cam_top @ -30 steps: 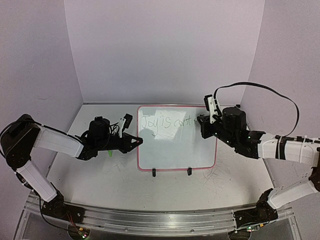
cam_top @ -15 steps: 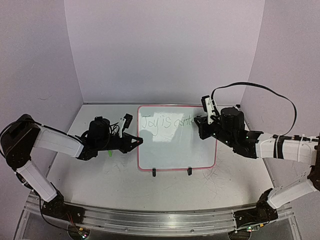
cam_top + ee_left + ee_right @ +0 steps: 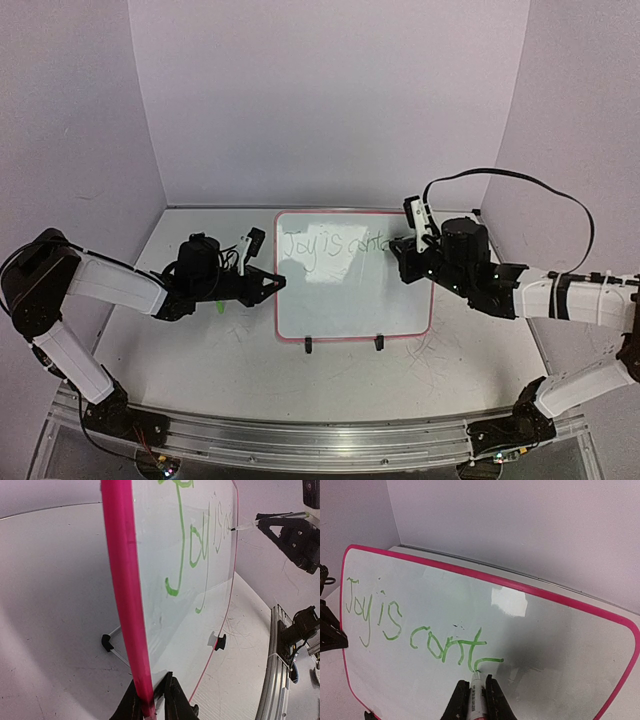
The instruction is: Write a sentence on the whiteboard
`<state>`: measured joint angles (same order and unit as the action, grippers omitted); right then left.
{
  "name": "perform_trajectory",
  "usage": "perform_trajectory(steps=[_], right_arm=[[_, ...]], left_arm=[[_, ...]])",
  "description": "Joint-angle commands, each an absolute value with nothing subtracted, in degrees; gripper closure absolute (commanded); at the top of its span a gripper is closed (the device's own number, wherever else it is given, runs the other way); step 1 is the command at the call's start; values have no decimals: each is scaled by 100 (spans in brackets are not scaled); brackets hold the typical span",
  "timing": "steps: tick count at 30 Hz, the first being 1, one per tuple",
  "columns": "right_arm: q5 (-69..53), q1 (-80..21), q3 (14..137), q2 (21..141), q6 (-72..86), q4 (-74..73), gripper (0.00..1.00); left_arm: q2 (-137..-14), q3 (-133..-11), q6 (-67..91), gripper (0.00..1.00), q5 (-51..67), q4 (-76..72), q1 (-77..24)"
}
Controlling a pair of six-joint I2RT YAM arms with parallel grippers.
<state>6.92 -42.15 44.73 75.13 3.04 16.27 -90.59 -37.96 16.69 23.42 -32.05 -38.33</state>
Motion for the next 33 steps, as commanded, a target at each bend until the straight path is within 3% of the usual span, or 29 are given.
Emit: perform_trajectory(steps=[1,33], right_arm=[[1210,-4189,4348,7337,332,1426,100],[1313,-4122,4533,7544,288,2027,100]], left_arm=[[-9184,-3691,1326,100,1626,-2943,-3845],[-9172,-3708,1339,100,1683,-2944,-3850]])
